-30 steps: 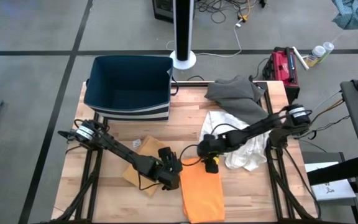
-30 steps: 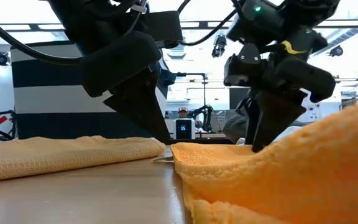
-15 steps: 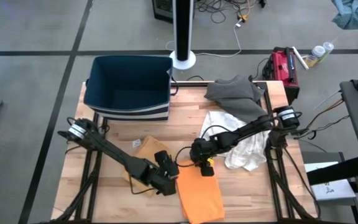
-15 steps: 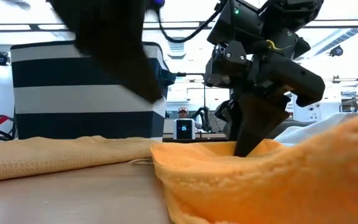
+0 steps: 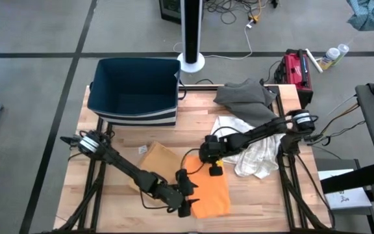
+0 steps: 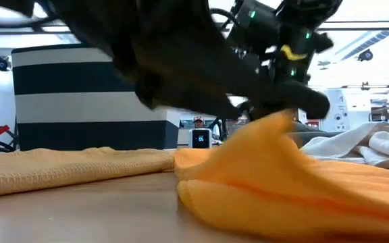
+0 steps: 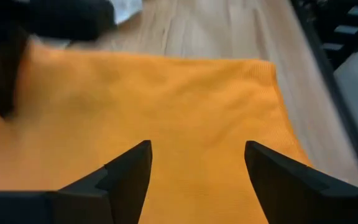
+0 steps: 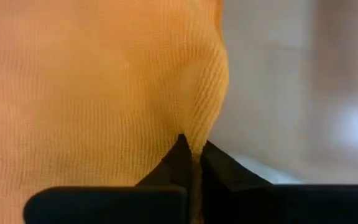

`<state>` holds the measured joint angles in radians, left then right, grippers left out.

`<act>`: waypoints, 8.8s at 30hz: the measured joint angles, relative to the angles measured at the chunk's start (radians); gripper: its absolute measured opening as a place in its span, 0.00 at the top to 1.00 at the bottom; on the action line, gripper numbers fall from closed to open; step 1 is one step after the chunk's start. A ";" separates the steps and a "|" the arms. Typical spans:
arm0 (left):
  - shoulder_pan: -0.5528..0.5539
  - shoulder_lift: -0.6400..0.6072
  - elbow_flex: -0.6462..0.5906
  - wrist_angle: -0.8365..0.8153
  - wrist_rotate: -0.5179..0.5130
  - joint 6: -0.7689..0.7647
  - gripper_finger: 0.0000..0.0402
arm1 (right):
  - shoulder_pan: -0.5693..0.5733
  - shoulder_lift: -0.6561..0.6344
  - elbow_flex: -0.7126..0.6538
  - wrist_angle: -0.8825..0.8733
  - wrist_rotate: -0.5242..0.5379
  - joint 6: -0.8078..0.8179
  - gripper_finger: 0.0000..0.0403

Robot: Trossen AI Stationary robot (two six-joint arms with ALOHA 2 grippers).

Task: Fold towel
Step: Fold the orange kitchen towel

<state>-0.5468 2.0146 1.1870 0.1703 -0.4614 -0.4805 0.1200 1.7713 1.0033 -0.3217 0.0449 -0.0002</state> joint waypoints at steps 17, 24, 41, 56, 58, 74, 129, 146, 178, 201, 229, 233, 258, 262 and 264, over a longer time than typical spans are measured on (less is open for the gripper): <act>0.083 0.035 0.028 -0.103 -0.046 0.111 0.51 | 0.110 -0.240 0.004 -0.024 0.037 0.033 1.00; 0.085 0.033 0.029 -0.182 -0.074 0.153 0.55 | 0.117 -0.178 0.004 -0.029 0.074 0.094 1.00; 0.127 0.056 0.028 0.120 -0.002 0.171 0.69 | 0.061 -0.180 0.004 -0.049 0.114 0.140 1.00; 0.187 0.145 0.027 0.072 -0.064 0.118 1.00 | 0.057 -0.181 0.006 -0.064 0.112 0.154 1.00; 0.196 0.155 0.028 0.071 -0.081 0.102 0.99 | 0.059 -0.181 0.006 -0.063 0.105 0.150 1.00; 0.073 -0.089 0.029 -0.191 -0.099 0.084 0.90 | 0.061 -0.181 0.007 -0.083 0.094 0.128 1.00; -0.020 -0.171 0.028 -0.327 -0.030 -0.111 0.81 | 0.214 -0.095 0.141 -0.156 0.139 0.365 1.00; 0.058 0.112 0.028 -0.030 -0.019 -0.098 0.81 | 0.251 -0.099 0.173 -0.212 0.139 0.401 1.00; 0.089 0.120 0.030 -0.069 -0.003 -0.113 0.81 | 0.384 0.043 0.177 -0.069 0.191 0.642 0.99; 0.089 0.081 0.026 -0.138 -0.020 -0.101 0.81 | 0.405 -0.029 0.286 -0.270 0.280 0.635 0.52; 0.089 0.079 0.027 -0.145 -0.027 -0.101 0.81 | 0.356 0.153 0.273 -0.135 0.218 0.741 0.64; 0.089 0.079 0.027 -0.146 -0.026 -0.101 0.81 | 0.355 0.165 0.268 -0.136 0.216 0.741 0.77; 0.089 0.078 0.028 -0.178 -0.027 -0.103 0.81 | 0.354 0.187 0.286 -0.126 0.219 0.695 0.91; 0.089 0.078 0.028 -0.183 -0.028 -0.102 0.81 | 0.354 0.182 0.286 -0.125 0.217 0.698 0.82; 0.089 0.078 0.028 -0.182 -0.028 -0.101 0.81 | 0.355 0.173 0.286 -0.124 0.218 0.713 0.77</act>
<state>-0.4576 2.0922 1.2152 -0.0116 -0.4892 -0.5812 0.4751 1.9445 1.2888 -0.4454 0.2627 0.7127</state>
